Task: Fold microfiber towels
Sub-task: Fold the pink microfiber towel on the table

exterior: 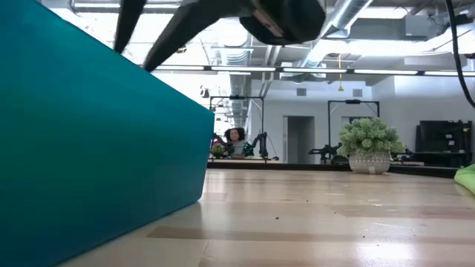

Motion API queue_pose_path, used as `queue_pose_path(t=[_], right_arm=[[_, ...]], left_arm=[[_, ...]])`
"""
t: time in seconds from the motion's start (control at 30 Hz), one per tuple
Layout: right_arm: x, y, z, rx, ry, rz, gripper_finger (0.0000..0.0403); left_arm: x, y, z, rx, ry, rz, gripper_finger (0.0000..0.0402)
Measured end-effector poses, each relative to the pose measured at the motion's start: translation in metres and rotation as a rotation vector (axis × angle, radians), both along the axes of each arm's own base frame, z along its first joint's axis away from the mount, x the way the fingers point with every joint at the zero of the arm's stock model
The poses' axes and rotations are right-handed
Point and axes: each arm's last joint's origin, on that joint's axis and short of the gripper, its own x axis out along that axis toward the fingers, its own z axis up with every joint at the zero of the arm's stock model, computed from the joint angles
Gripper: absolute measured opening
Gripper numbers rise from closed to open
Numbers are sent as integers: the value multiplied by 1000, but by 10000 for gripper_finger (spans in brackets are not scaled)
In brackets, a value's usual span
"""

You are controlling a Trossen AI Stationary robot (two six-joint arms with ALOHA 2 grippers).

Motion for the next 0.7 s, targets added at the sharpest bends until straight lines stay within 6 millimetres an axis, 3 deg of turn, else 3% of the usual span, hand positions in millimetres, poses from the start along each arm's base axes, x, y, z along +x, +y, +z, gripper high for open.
queue_pose_path(t=[0.2,0.33,0.7], right_arm=[[-25,14,5,55,85,-152,100],[-36,21,7,77,124,-199,100],[-19,4,-1,118,148,-155,116]], left_arm=[[-34,17,20,-46,32,109,0],[-47,28,20,-30,59,227,0],[-53,30,3,22,246,282,0]])
